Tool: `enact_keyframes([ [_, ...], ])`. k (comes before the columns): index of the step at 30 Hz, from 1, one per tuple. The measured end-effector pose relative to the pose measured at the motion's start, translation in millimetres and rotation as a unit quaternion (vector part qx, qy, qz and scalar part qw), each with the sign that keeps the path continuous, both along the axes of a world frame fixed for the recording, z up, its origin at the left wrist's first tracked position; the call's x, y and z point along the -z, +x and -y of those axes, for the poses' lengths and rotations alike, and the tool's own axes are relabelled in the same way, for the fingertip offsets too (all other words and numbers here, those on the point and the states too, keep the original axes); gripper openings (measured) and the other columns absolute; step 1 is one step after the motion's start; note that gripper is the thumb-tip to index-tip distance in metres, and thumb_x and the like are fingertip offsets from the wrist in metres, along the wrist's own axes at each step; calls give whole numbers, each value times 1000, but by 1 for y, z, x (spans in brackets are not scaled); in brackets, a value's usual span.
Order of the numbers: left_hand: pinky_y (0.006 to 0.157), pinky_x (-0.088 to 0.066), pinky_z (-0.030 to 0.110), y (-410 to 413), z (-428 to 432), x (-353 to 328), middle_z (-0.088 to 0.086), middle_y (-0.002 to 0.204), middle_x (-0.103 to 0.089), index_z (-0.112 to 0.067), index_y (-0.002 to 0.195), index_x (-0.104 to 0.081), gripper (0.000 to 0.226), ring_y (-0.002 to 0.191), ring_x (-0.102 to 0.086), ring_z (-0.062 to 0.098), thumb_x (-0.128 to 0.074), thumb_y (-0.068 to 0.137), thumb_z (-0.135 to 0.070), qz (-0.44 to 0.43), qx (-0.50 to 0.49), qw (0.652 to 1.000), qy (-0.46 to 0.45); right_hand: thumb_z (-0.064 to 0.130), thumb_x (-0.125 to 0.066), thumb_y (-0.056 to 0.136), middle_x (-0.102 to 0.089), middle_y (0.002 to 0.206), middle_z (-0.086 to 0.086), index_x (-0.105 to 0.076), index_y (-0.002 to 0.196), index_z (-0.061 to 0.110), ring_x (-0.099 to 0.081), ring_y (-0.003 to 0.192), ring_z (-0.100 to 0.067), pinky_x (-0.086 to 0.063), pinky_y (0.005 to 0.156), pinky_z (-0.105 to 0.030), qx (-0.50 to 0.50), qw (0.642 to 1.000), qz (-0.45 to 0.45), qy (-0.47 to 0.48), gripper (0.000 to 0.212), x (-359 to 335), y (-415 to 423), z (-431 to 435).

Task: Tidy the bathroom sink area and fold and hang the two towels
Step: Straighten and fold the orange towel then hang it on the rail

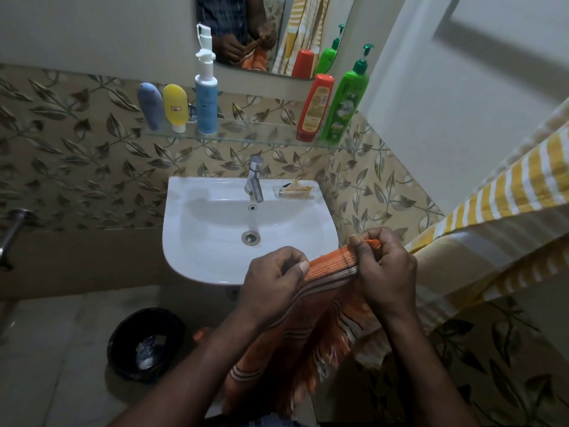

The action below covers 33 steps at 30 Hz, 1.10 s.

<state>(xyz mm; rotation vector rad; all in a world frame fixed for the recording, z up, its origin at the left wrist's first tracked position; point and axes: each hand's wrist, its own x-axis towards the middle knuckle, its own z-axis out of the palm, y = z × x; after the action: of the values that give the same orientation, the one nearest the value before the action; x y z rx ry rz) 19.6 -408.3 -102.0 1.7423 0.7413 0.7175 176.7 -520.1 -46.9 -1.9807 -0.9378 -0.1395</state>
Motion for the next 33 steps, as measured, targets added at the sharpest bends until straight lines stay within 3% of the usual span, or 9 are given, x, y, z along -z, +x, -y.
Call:
enact_keyframes([
  [4,63,-44,11,14,-1,-2,-13,74,-69,-25,83,-73,18,73,-63,-2,-71,98,-16,14,-44,998,-36,30,-75,95,-68,75,10,-66,85,25,-65,70,-3,-49,61,-23,2,1000,-30,9,15,6,16,-1],
  [10,59,-43,10,23,0,5,-21,70,-69,-26,81,-74,16,71,-65,-1,-72,96,-21,-34,-78,996,-13,24,-81,90,-70,74,10,-67,80,25,-67,70,-6,-54,59,-29,-49,997,-59,-23,18,14,27,6],
  [15,57,-45,15,28,4,9,-16,71,-70,-28,81,-73,14,70,-66,3,-71,94,-27,-75,-101,992,27,17,-85,87,-70,77,11,-70,84,21,-68,74,-8,-57,62,-32,-126,988,-69,-64,15,16,27,13],
  [19,61,-52,29,31,11,7,-11,72,-71,-27,83,-74,12,70,-67,6,-70,93,-31,-79,-87,992,52,9,-84,86,-68,90,21,-75,98,17,-69,86,-3,-59,71,-29,-172,983,-22,-54,17,18,16,11],
  [22,61,-52,28,31,15,6,-12,74,-71,-30,84,-73,15,71,-67,6,-65,93,-38,-59,-60,995,47,13,-80,91,-75,98,15,-72,99,21,-74,85,-11,-64,74,-43,-210,971,-75,-91,14,26,11,6],
  [25,64,-51,27,28,12,2,-12,79,-72,-30,86,-73,15,76,-68,7,-63,94,-37,-37,-21,998,52,20,-78,92,-76,82,1,-65,91,25,-75,75,-23,-62,69,-53,-226,958,-121,-129,15,33,14,2],
  [28,67,-49,23,23,5,-3,-10,80,-73,-25,88,-75,14,78,-68,6,-64,94,-31,-24,12,998,64,22,-82,88,-74,75,5,-66,87,25,-74,69,-19,-62,64,-52,-218,962,-126,-102,16,35,10,0],
  [33,70,-53,23,16,2,-1,-11,85,-76,-31,96,-75,7,82,-72,6,-69,95,-27,5,-25,999,33,22,-85,86,-71,69,4,-63,81,22,-71,64,-15,-59,59,-48,-175,977,-106,-56,23,35,-1,-8],
])
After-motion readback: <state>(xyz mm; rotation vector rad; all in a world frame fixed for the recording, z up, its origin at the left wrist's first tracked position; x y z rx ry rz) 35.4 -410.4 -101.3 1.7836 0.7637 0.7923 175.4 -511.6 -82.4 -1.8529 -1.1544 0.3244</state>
